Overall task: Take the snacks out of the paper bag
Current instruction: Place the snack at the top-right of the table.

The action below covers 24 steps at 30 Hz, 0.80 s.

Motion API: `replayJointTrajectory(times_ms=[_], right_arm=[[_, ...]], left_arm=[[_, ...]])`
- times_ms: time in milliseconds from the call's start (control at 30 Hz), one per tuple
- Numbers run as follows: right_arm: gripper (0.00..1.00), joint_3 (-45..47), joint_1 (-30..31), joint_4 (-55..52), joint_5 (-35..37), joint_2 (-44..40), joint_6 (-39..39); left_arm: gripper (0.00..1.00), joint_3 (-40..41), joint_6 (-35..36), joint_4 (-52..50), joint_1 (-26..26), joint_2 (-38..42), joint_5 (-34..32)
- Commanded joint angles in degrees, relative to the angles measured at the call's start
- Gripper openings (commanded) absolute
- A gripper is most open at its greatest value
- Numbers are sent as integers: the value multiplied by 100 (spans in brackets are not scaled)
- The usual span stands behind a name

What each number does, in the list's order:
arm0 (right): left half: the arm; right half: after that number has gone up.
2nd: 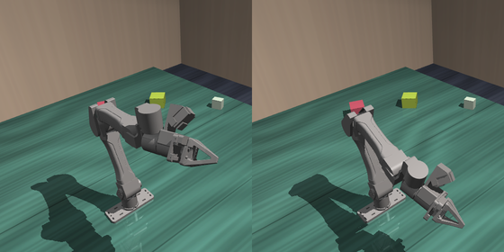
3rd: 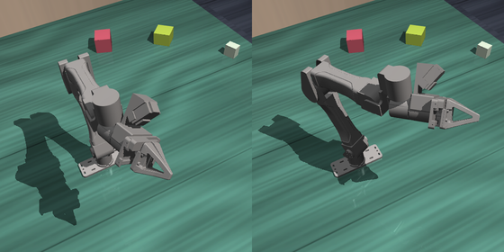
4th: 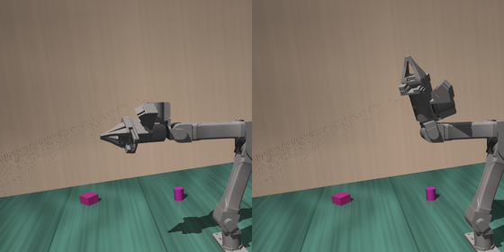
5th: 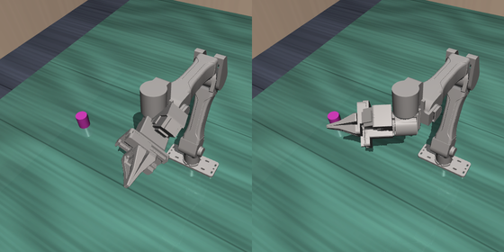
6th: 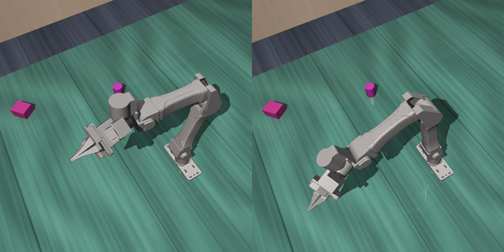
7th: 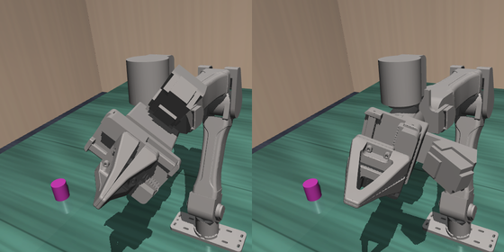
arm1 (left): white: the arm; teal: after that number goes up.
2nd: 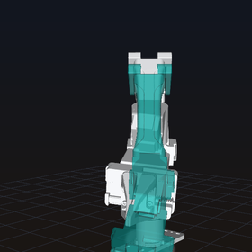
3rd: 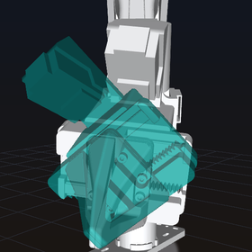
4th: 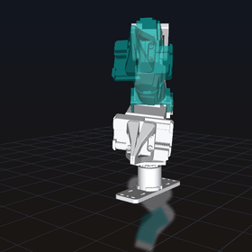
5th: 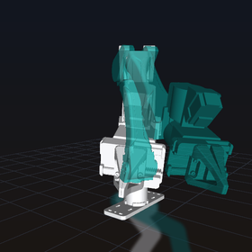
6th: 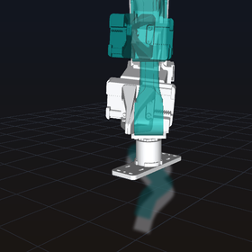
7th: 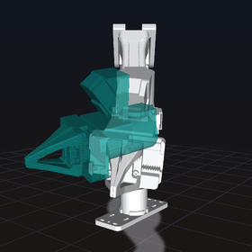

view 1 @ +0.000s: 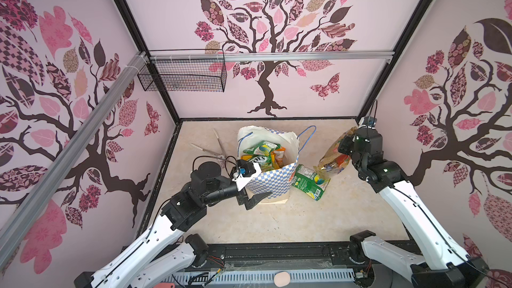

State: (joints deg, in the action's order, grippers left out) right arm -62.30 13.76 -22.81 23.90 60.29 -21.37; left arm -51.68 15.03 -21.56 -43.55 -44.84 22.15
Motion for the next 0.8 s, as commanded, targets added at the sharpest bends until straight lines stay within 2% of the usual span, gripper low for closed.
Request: replayJointTrajectory(times_ms=[0, 67, 233, 333, 433, 533, 667, 767], right_arm=[[0, -84, -399, 891, -218, 175, -544], [0, 22, -572, 1016, 28, 329, -616], [0, 322, -587, 1634, 1346, 542, 60], [0, 536, -584, 2102, 1610, 689, 338], [0, 518, -579, 2195, 1493, 1072, 368], [0, 390, -589, 2273, 894, 1612, 371], [9, 40, -583, 2305, 47, 2396, 144], [15, -247, -581, 2454, -254, 2979, 27]], left_arm=[[99, 131, 0, 90, -14, 89, -168], [99, 119, -17, 91, -18, 89, -288], [99, 123, -52, 119, -13, 133, -368], [99, 127, -53, 137, -14, 131, -369], [99, 124, -62, 138, -13, 121, -386], [99, 137, -62, 152, -13, 112, -417], [99, 157, -48, 164, -13, 116, -480], [99, 175, -16, 167, -13, 147, -600]])
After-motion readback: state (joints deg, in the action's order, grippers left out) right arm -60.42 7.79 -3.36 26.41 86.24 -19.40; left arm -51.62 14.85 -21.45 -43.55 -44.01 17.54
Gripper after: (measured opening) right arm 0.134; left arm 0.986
